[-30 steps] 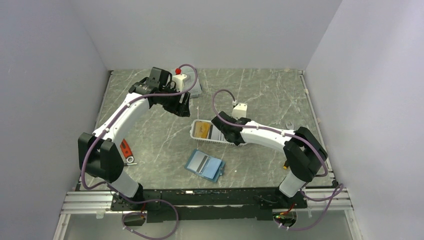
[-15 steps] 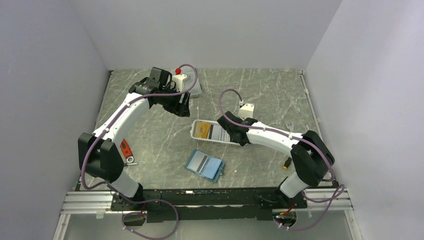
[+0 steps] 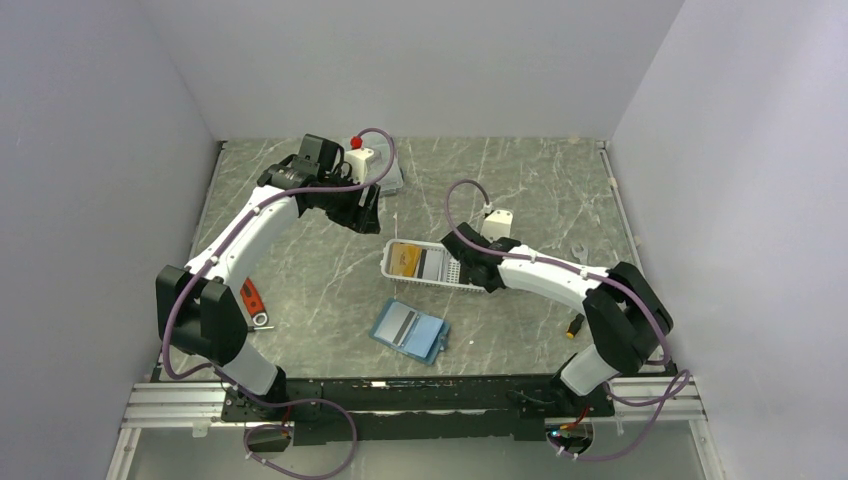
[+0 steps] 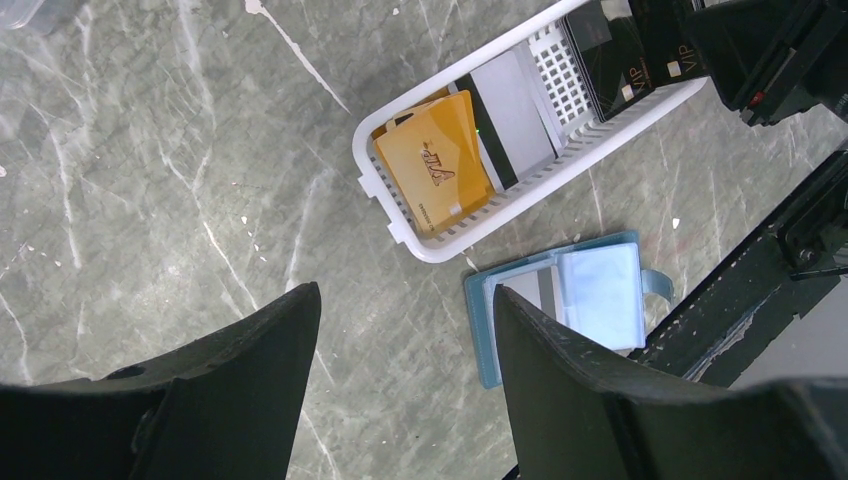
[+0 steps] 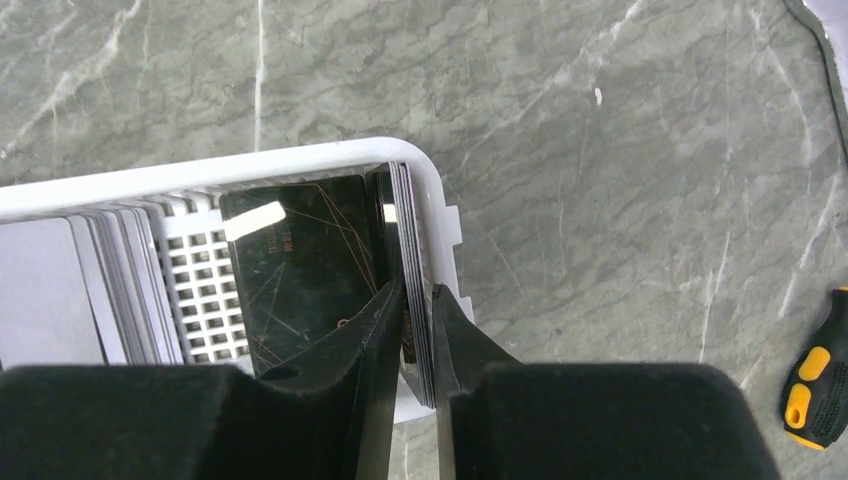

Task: Put the credit cards into the card holder
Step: Pick up the credit card from the storage box.

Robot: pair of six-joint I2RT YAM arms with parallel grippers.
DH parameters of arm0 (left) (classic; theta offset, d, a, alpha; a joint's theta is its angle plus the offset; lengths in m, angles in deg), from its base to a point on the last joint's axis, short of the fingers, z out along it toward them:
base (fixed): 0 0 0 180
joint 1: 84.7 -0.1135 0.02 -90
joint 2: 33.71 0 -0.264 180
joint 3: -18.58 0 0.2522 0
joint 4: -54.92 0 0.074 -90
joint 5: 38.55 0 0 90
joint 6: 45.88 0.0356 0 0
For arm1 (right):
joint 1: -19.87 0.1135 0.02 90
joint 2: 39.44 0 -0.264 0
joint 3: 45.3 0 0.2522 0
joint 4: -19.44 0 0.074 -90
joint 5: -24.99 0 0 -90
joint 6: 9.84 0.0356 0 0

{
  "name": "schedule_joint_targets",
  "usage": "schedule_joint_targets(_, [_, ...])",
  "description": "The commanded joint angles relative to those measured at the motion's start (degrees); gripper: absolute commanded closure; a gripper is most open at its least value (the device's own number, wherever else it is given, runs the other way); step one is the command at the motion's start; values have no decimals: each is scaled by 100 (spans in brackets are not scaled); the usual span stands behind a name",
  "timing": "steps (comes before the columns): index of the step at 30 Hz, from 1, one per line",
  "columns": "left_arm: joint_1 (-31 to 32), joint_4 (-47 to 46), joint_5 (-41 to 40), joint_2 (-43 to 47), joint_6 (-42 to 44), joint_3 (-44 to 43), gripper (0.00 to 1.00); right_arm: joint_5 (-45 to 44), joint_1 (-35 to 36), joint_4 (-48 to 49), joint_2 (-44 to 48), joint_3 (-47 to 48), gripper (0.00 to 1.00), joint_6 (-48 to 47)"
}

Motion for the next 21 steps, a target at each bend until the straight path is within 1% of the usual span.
schedule_joint_targets(1, [7, -76, 190, 136, -80, -108, 31, 253, -91, 172, 131, -85, 79, -116])
schedule_joint_targets(9, [7, -81, 248, 162, -55, -79, 30, 471, -231, 399, 135, -215, 78, -180])
schedule_joint_targets(12, [7, -89, 267, 170, -54, -56, 27, 604, -321, 542, 160, -296, 80, -214])
schedule_joint_targets(15, [122, 19, -40, 188, 4, -85, 17, 678, -407, 601, 275, -327, 90, -238])
schedule_joint_targets(17, [371, 199, -684, 189, 136, -192, 8, 686, -429, 614, 417, -322, 99, -279])
schedule_joint_targets(18, [509, 327, -982, 187, 241, -290, 3, 690, -445, 607, 515, -322, 100, -307])
schedule_joint_targets(19, [596, 377, -1159, 219, 303, -316, 1, 703, -470, 605, 586, -314, 100, -331])
schedule_joint_targets(21, [665, 383, -1252, 329, 330, -304, 1, 752, -503, 620, 724, -330, 100, -391])
